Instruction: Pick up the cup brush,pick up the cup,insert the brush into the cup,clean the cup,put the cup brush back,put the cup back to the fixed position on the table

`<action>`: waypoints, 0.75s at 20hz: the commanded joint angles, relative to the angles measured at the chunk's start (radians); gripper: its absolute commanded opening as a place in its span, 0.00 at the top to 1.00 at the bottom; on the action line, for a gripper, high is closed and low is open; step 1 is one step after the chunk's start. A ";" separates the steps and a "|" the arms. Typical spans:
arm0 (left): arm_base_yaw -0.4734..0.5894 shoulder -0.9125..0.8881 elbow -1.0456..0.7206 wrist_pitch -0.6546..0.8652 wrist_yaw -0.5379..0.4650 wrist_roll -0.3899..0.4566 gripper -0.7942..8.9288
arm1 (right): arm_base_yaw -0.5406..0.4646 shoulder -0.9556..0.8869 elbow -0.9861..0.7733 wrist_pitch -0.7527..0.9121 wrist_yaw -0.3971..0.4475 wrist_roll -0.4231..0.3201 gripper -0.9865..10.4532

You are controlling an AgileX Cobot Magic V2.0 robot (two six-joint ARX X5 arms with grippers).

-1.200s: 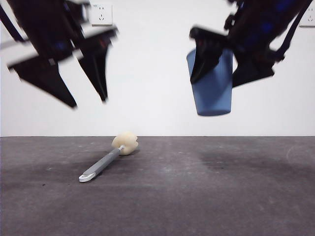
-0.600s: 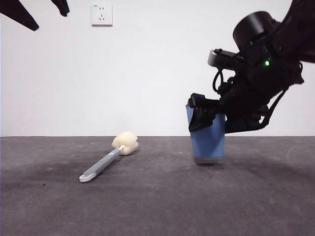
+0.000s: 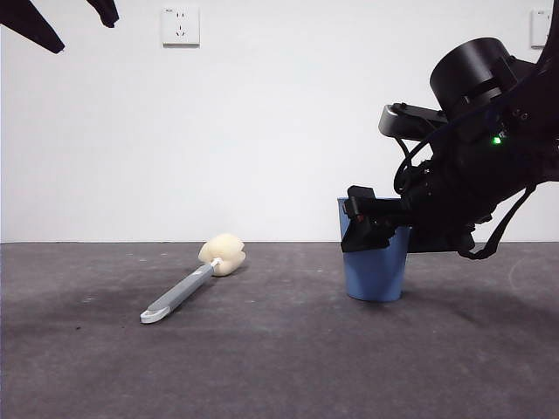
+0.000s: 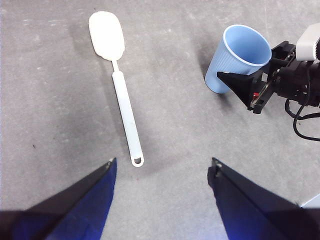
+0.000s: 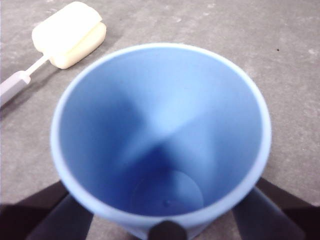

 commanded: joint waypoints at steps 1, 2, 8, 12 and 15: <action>0.002 -0.001 -0.005 -0.004 -0.002 0.012 0.59 | 0.002 0.018 -0.027 -0.047 0.005 -0.001 0.60; 0.002 -0.001 -0.005 -0.004 -0.002 0.012 0.59 | 0.002 0.018 -0.027 -0.047 0.005 -0.002 0.57; 0.002 -0.001 -0.005 -0.013 -0.002 0.012 0.59 | 0.000 -0.015 -0.027 -0.037 0.006 -0.016 0.46; 0.002 -0.001 -0.005 -0.015 -0.002 0.012 0.59 | 0.001 -0.085 -0.027 -0.100 0.002 -0.016 0.46; 0.003 -0.001 -0.005 -0.036 -0.002 0.013 0.59 | 0.012 -0.196 -0.027 -0.293 -0.002 0.013 0.46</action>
